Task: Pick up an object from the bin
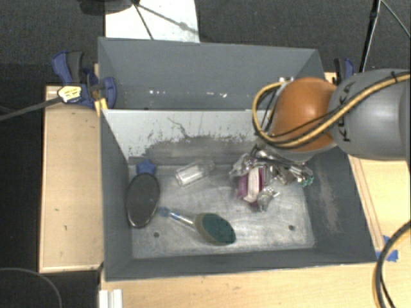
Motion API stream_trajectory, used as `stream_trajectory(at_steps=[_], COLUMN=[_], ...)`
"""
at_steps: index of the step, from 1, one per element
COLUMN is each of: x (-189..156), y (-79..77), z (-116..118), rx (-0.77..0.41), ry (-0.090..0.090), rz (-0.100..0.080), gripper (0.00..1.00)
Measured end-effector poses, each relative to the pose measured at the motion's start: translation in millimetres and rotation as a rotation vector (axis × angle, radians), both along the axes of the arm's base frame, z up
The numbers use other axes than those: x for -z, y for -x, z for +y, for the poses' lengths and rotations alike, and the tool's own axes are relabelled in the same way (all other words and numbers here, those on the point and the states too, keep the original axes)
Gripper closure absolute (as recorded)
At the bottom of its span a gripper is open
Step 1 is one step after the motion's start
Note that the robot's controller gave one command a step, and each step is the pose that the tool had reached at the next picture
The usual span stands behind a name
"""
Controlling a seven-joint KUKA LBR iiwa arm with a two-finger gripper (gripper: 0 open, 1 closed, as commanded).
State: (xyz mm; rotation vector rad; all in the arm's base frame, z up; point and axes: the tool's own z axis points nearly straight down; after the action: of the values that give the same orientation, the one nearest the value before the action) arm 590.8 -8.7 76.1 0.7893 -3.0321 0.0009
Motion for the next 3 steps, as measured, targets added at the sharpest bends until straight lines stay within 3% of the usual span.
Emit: stream_trajectory(at_steps=[1,2,3], x=[-165.9,-264.6,-259.5], y=[4.1,43.9,43.9], z=[-11.3,1.6,1.3], rx=[0.008,-0.079,-0.075], ry=[-0.002,-0.003,-0.004], rz=[-0.021,-0.021,-0.012], gripper=[1.0,1.0,0.0])
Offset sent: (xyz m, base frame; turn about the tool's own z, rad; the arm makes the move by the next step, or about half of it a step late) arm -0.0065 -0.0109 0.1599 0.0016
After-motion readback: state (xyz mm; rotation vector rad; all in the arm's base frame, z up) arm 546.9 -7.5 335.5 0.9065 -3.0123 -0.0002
